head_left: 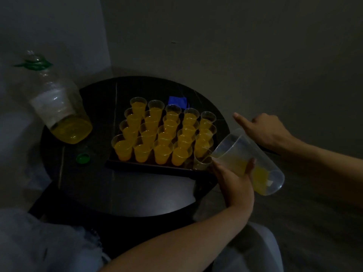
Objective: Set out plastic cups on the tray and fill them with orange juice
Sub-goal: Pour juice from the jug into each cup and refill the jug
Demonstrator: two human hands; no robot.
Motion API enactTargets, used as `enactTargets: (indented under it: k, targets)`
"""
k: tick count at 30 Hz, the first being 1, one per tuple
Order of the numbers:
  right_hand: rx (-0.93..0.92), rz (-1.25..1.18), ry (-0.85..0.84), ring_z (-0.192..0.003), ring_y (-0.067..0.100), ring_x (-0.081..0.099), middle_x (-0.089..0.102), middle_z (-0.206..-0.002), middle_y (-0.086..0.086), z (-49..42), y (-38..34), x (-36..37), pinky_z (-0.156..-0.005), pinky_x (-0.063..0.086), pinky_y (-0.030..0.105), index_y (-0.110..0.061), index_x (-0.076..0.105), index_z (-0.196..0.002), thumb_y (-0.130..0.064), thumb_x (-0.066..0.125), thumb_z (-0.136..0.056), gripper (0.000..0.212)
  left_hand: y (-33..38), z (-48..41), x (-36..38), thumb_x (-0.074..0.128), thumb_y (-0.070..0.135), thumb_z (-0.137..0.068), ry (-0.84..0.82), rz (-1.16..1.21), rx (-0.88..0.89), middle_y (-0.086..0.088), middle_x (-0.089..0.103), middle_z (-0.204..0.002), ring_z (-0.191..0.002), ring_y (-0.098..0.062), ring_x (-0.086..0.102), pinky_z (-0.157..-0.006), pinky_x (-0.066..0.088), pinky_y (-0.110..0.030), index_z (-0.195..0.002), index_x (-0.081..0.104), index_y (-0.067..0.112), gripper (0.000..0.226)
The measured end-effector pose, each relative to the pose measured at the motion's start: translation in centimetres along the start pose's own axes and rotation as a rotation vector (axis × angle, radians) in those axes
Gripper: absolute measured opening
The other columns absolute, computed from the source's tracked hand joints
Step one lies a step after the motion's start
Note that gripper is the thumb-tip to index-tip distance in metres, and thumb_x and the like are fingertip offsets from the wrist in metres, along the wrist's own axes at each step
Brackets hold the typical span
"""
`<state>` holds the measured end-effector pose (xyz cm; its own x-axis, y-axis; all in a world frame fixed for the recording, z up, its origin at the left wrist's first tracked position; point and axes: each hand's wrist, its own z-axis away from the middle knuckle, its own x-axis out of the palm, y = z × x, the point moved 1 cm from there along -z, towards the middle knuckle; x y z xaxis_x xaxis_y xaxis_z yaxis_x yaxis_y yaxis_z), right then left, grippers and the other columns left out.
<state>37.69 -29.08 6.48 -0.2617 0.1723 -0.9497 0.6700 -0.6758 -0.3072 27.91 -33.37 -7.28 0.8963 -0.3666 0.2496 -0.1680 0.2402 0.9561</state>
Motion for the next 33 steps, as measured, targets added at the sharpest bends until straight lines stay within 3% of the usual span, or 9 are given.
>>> enactTargets:
  k: [6, 10, 14, 33]
  targets:
    - [-0.020, 0.052, 0.023, -0.043, 0.016, 0.034, 0.037, -0.048, 0.002, 0.1, -0.2, -0.2, -0.046, 0.031, 0.024, -0.015, 0.037, -0.051, -0.067, 0.035, -0.097, 0.070, 0.0, -0.1, 0.0, 0.078, 0.062, -0.071, 0.008, -0.006, -0.012, 0.009, 0.035, -0.156, -0.139, -0.005, 0.041, -0.104, 0.036, -0.014, -0.158, 0.011, 0.036, 0.113]
    - [-0.026, 0.050, 0.018, -0.044, 0.015, 0.036, 0.039, -0.049, 0.003, -0.2, -0.4, -0.4, -0.046, 0.033, 0.024, -0.014, 0.041, -0.053, -0.068, 0.035, -0.096, 0.070, 0.1, -0.1, 0.3, 0.070, 0.083, -0.062, 0.005, 0.001, -0.013, 0.009, 0.032, -0.159, -0.142, -0.008, 0.039, -0.113, 0.040, -0.029, -0.157, 0.007, 0.042, 0.122]
    - [-0.018, 0.044, 0.016, -0.043, 0.015, 0.034, 0.038, -0.050, 0.002, -0.4, -0.6, -0.6, -0.046, 0.030, 0.024, -0.014, 0.039, -0.053, -0.067, 0.035, -0.097, 0.069, 0.1, -0.5, 0.3, 0.069, 0.087, -0.059, 0.002, 0.019, -0.021, 0.007, 0.033, -0.158, -0.142, -0.012, 0.041, -0.115, 0.042, -0.040, -0.157, 0.007, 0.044, 0.124]
    - [-0.050, 0.114, 0.010, -0.046, 0.018, 0.038, 0.040, -0.053, 0.005, -1.5, -0.6, -0.2, -0.052, 0.038, 0.029, -0.013, 0.043, -0.057, -0.074, 0.031, -0.092, 0.071, 0.3, -0.5, 0.4, 0.069, 0.085, -0.060, 0.001, 0.022, -0.071, 0.002, 0.039, -0.156, -0.139, -0.013, 0.045, -0.111, 0.044, -0.032, -0.158, 0.014, 0.036, 0.123]
